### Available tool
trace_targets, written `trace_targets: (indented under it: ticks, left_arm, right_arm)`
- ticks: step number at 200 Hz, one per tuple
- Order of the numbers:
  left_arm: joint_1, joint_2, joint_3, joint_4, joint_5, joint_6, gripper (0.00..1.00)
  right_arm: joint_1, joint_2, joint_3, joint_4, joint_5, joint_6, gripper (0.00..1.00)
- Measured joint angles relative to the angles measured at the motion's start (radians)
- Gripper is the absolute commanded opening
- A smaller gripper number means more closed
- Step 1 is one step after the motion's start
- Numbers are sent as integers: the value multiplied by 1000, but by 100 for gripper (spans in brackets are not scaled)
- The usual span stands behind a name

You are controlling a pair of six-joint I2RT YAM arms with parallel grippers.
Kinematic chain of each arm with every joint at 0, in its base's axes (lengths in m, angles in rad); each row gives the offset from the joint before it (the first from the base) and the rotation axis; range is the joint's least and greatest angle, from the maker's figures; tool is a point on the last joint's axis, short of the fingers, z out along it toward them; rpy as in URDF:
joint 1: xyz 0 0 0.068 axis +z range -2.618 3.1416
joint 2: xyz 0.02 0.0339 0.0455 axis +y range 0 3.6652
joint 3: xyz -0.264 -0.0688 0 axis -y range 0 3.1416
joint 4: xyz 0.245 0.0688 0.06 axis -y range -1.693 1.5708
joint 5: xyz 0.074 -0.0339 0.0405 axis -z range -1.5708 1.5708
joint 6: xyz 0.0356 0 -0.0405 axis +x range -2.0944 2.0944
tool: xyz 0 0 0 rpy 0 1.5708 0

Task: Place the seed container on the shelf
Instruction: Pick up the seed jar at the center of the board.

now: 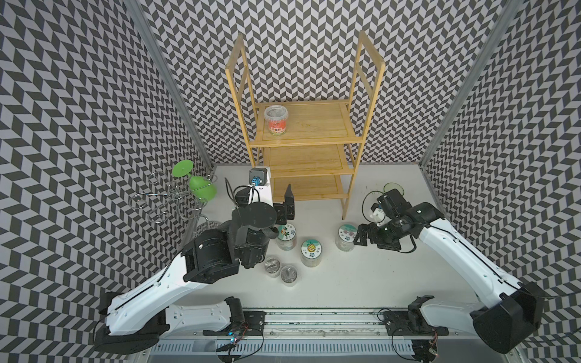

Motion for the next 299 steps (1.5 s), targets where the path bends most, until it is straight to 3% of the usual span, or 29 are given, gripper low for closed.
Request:
trace_targets:
  ticks: [60,116,173,218,299]
  left_arm:
    - [-37,-67,-231,-183,91,-342,88]
    - [-75,-102,-409,-259,212,-578,88]
    - [-192,-124,-547,-281,345,-788,89]
    - [-262,-86,-602,-273,431,-897,92]
    - [-262,-68,-726,-166,569,-937,99]
  right_arm:
    - [0,-30,0,-5,30,37,99]
    - [0,-31,0,-19,56,52,100]
    - [0,-31,5,-42,73,50,100]
    - [0,-31,5,-62,76,35,100]
    - [0,-31,5,-80,75,8,100]
